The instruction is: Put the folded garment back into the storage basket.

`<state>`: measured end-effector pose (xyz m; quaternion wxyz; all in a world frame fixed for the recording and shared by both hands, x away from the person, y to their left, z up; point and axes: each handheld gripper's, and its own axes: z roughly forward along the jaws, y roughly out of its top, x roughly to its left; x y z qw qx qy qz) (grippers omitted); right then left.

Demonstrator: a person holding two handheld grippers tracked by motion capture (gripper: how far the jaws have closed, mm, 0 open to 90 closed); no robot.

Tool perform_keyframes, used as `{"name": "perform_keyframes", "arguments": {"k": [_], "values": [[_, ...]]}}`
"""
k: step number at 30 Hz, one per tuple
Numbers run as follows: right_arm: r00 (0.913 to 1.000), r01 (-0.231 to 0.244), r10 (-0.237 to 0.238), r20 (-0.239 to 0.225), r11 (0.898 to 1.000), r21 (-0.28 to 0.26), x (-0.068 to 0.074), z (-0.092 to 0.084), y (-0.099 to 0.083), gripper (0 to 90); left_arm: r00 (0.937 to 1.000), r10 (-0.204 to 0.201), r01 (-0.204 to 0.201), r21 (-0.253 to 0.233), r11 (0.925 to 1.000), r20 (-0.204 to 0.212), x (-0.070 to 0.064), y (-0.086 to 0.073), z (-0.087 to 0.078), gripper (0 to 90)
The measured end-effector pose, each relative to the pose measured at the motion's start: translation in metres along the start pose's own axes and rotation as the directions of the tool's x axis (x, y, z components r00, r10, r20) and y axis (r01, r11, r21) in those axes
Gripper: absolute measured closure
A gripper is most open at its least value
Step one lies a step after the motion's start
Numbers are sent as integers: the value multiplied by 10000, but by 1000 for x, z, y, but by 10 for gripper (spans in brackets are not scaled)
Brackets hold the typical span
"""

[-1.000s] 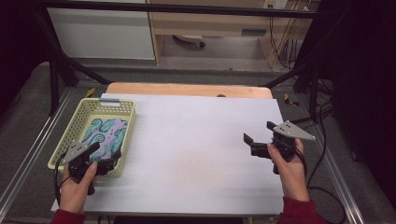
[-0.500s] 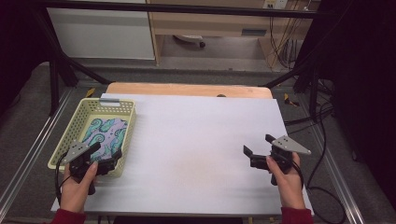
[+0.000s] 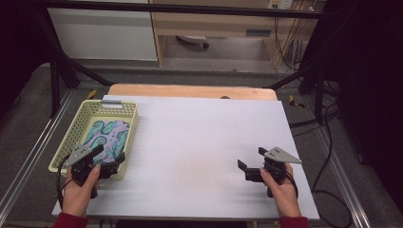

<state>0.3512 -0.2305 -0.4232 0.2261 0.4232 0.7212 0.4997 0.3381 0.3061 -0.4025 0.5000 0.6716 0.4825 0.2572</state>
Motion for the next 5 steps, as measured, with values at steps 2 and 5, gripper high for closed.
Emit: {"name": "perform_keyframes", "arguments": {"k": [2, 5], "values": [[9998, 132, -130, -139, 9998, 147, 6, 6, -1, 26, 10000, 31, -31, 14, 10000, 15, -1, 1, 0, 74], [9995, 273, -270, -133, 9994, 207, 12, 11, 0, 31, 9999, 53, -54, 116, 9999, 89, -3, 0, 2, 74]]}}
